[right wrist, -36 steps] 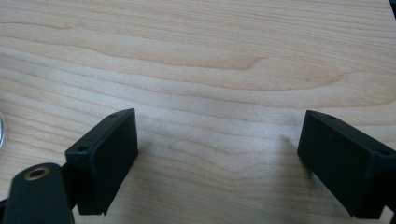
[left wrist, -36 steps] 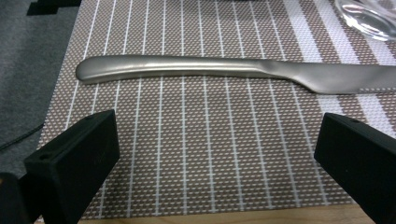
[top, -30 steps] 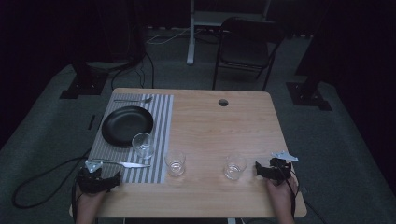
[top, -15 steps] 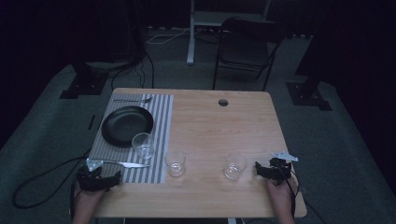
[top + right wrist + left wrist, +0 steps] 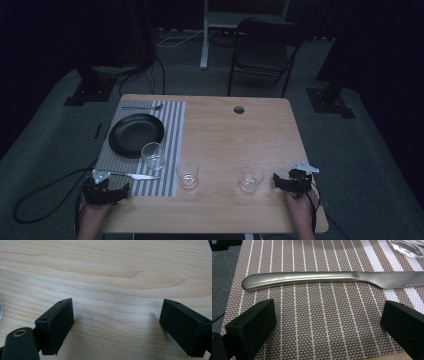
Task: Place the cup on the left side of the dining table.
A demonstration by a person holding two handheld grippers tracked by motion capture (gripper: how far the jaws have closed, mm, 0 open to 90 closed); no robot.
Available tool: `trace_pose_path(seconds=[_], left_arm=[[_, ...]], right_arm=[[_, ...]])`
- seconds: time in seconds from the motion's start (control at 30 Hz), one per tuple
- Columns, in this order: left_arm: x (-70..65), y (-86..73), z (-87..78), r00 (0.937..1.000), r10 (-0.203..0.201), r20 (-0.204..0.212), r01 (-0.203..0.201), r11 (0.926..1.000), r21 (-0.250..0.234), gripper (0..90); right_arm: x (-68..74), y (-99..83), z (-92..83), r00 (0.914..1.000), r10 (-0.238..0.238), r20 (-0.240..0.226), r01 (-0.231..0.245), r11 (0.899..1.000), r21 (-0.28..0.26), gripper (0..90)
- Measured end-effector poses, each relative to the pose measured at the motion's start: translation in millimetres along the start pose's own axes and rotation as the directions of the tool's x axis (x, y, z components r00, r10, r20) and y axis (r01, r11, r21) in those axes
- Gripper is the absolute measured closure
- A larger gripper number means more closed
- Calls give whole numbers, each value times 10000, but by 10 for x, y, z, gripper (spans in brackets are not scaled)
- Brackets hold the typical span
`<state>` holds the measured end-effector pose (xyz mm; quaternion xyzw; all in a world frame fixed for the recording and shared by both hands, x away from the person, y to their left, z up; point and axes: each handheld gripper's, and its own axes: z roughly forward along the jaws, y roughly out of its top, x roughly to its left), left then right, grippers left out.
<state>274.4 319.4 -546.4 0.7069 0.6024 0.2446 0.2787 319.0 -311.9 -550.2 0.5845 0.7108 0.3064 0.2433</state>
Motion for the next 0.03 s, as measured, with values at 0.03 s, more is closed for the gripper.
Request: trace_pose_path(seconds=[0.03], left_arm=[[0,0,0,10000,0,0,0,10000,0,7]], right_arm=[[0,0,0,10000,0,1,0,10000,1,118]])
